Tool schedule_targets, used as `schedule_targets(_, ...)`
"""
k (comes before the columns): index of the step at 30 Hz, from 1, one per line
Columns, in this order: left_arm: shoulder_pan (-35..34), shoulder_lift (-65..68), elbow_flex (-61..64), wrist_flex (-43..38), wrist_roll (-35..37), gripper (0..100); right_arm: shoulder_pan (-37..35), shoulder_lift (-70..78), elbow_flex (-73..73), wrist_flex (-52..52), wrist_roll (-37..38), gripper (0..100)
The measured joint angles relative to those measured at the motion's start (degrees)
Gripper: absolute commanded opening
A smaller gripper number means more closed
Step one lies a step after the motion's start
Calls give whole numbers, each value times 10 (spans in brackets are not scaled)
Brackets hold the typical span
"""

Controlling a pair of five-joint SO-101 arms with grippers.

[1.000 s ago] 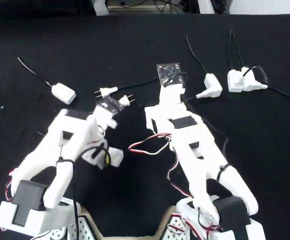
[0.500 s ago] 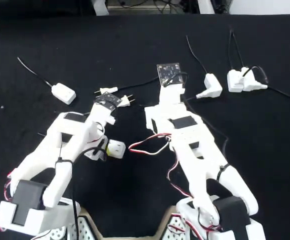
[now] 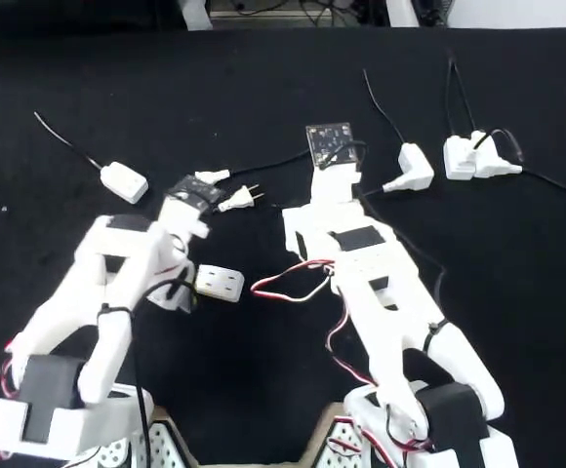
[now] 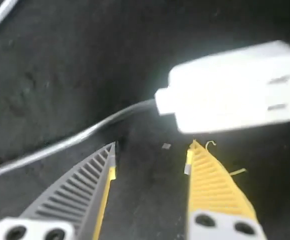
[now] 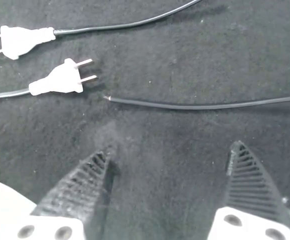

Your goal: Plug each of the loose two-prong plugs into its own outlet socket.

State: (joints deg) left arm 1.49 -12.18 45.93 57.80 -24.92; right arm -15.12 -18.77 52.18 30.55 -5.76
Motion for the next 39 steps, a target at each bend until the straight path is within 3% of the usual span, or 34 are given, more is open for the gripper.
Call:
schedule_targets(8,-61,-117,-78,86,-14,230,0,0,0,0,0,315)
schedule_targets(14,-83,-81,-115,41,91,235,0,0,0,0,0,315)
schedule_targets(18,-81,25,-185,32,158,235,0,0,0,0,0,315)
schedule_targets(21,-81,115,-265,31,248,235,0,0,0,0,0,315)
schedule_targets(25,-47,215,-360,31,382,236,0,0,0,0,0,315)
schedule_targets(27,-25,251,-393,31,399,236,0,0,0,0,0,315)
schedule_targets(29,-12,285,-424,31,366,236,0,0,0,0,0,315)
schedule_targets(35,-6,375,-501,31,156,236,0,0,0,0,0,315)
schedule_targets(39,-6,418,-542,32,89,234,0,0,0,0,0,315)
